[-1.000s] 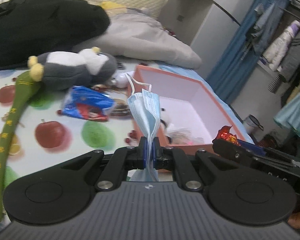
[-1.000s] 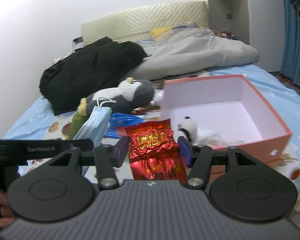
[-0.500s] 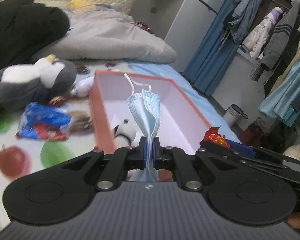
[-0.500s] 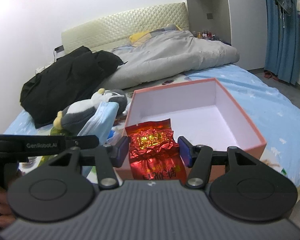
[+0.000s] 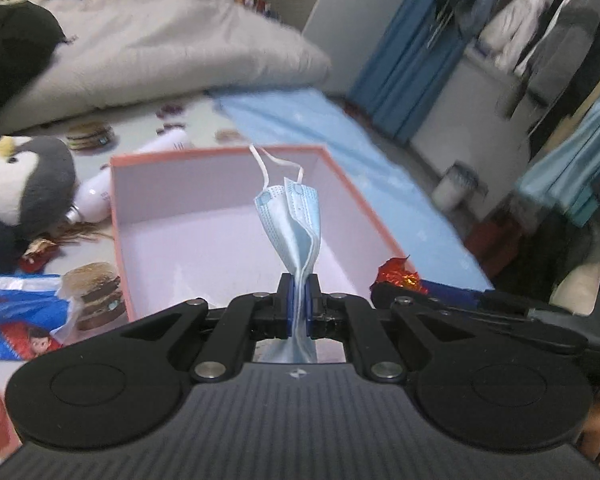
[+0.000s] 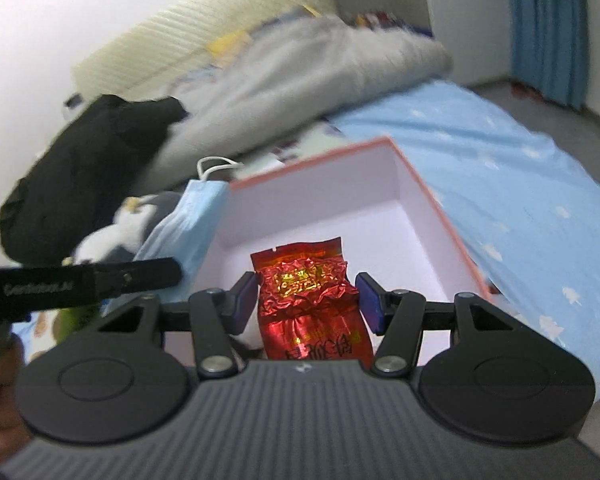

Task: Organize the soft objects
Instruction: 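Carry the mask with the left tool over the box while the right tool carries the packet, then open both tools to drop the mask and red packet into the box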

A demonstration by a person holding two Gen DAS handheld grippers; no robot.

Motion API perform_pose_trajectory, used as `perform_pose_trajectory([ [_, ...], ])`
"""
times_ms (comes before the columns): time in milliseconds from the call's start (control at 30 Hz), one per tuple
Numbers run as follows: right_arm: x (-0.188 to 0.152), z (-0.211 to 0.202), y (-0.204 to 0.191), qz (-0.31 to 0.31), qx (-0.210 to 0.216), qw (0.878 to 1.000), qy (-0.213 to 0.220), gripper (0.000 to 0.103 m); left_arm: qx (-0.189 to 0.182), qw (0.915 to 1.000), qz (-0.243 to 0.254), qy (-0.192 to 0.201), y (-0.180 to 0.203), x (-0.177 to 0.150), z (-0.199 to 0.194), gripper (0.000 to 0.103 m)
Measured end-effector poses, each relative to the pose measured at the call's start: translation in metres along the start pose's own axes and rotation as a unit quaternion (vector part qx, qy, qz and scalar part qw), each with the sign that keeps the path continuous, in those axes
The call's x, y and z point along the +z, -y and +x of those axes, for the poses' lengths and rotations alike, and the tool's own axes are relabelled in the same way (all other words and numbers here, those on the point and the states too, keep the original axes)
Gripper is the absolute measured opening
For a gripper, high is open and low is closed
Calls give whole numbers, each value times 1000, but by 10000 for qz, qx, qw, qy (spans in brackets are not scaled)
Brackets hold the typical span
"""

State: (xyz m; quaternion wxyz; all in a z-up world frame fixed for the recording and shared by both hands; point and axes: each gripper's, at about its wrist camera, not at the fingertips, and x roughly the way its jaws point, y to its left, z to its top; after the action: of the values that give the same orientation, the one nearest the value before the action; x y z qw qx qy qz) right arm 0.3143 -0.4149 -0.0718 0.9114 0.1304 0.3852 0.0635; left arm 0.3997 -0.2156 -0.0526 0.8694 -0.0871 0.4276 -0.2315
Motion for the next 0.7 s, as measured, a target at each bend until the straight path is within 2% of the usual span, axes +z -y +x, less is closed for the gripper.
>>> perform_pose_trajectory([
  [233,-2,32,31,70,-454,9978,-486,58,42,9980,-28,-628,-2,24,56,7],
  [400,-6,32,33,67,-477,9973,-550,59,132,9970,219,-733,-1,25,66,8],
  [433,-5,31,32,32,-492,9973,-540,60,81,9965,253,-793,0,25,67,16],
  [467,-4,30,31,8,-490,9974,-528,64,60,9961,280,-837,0,24,68,36],
  [533,0,28,30,-28,-479,9976,-505,66,223,9964,368,-726,0,21,63,59],
  [600,1,25,30,21,-506,9977,-441,66,368,9969,486,-497,-2,18,55,60],
  [700,1,14,28,74,-449,9986,-279,66,258,9976,470,-428,-5,16,44,61],
])
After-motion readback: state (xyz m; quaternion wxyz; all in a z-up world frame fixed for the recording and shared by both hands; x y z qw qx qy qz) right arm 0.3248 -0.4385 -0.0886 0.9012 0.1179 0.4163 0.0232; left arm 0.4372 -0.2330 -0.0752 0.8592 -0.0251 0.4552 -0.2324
